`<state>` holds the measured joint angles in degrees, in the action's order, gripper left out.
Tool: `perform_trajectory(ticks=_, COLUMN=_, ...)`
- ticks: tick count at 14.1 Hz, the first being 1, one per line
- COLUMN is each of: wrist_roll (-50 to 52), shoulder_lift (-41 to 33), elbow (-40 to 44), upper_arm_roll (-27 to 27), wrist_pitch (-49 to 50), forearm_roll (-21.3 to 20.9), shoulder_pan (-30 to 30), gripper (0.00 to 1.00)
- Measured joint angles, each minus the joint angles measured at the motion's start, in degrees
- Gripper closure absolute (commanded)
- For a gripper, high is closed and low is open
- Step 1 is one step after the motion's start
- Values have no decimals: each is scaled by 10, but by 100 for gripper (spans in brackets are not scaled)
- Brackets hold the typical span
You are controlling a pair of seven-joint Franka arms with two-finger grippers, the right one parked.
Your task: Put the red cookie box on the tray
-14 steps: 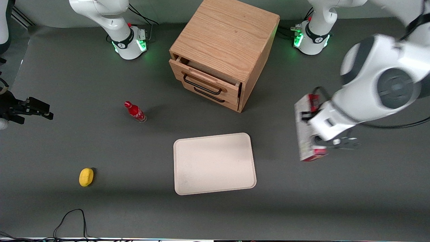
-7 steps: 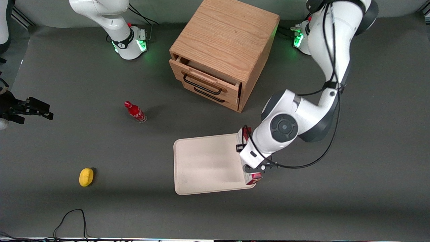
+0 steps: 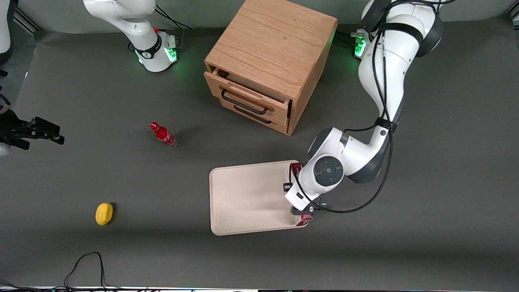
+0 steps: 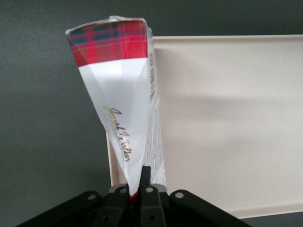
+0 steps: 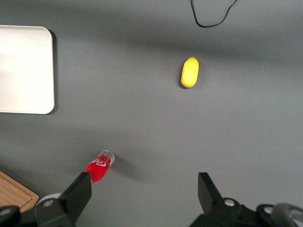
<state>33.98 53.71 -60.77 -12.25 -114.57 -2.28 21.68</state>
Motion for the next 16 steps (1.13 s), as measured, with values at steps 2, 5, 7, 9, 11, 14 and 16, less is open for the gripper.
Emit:
perform_trajectory(ticks=2, wrist_roll=0, shoulder_lift=5, elbow=0, upper_arm_roll=0, wrist_pitch=-7, forearm_roll=-1, shoulder_pan=1, gripper=100)
perform_trajectory(ticks=5, wrist_roll=0, shoulder_lift=7, elbow=-1, upper_arm_roll=1, wrist_pitch=-8, forearm_roll=-3, shoulder_pan=1, gripper=0)
perform_trajectory(ticks=7, wrist_roll=0, shoulder_lift=7, elbow=0, upper_arm_roll=1, wrist_pitch=-8, forearm_roll=-6, shoulder_pan=1, gripper=0)
perform_trajectory(ticks=9, wrist_roll=0, shoulder_lift=3, elbow=2, upper_arm_roll=2, wrist_pitch=-7, forearm_roll=-7, shoulder_pan=1, gripper=0)
perform_trajectory(ticks=11, wrist_roll=0, shoulder_lift=-2, elbow=8, upper_arm_roll=3, wrist_pitch=9, forearm_roll=-8, shoulder_pan=0, gripper=0)
perform_trajectory(ticks=14, wrist_roll=-1, shoulder_lift=-47, elbow=8, upper_arm_roll=4, wrist_pitch=85, forearm_roll=-17, shoulder_pan=-8, gripper=0)
perform_trajectory(ticks=16, wrist_roll=-23, shoulder_lift=-110, elbow=-16, upper_arm_roll=6, wrist_pitch=138, forearm_roll=-18, shoulder_pan=-26, gripper=0)
